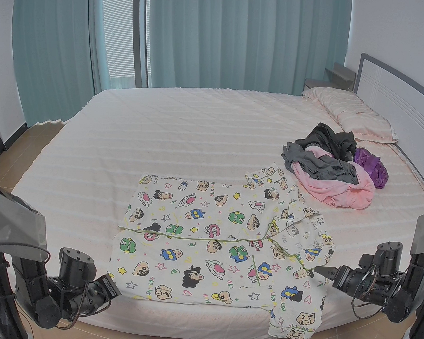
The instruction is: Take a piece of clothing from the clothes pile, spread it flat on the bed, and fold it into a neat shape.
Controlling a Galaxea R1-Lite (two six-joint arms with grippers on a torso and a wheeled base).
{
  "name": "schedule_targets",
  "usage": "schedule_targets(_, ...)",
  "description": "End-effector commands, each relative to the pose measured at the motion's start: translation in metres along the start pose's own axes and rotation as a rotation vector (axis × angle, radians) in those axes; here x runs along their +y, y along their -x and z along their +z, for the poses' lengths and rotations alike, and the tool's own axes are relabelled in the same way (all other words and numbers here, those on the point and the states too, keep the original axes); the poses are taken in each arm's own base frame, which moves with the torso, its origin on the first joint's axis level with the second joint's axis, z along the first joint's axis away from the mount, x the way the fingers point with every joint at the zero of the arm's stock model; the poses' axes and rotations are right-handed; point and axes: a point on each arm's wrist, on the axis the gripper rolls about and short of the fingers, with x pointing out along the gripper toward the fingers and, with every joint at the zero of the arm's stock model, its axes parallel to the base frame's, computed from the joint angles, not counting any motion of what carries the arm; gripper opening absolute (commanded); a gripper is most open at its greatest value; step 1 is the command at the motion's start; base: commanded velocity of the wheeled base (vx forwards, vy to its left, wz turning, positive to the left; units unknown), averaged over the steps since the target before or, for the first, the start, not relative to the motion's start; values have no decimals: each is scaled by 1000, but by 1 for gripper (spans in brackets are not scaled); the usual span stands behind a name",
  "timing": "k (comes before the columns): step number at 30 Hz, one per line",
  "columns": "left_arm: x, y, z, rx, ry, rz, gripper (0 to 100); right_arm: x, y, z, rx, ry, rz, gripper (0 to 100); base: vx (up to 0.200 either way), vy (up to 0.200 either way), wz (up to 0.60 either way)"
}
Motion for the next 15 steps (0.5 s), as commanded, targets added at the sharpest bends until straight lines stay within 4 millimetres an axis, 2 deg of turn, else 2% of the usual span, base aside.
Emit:
schedule_targets(1,-5,7,4,-25,5,-38,0,-6,-19,-9,63,6,-28,100,0,0,0)
schedule_targets(2,-6,7,4,-25,3,-40,0,-9,-33,-13,84,10,-37,100,0,0,0)
schedule_targets(6,-5,6,3,-19,2,-33,0,-15,-54,-15,87,28,-70,100,0,0,0)
schedule_targets(13,-5,6,3,-19,2,-35,0,-15,-60,-15,84,61,-72,100,0,0,0)
schedule_targets(14,-5,6,3,-18,2,-34,0,-15,-60,-14,75,64,-75,0,0,0,0)
schedule_targets(15,-4,6,3,-17,1,-33,0,-15,-60,-13,71,65,-77,0,0,0,0)
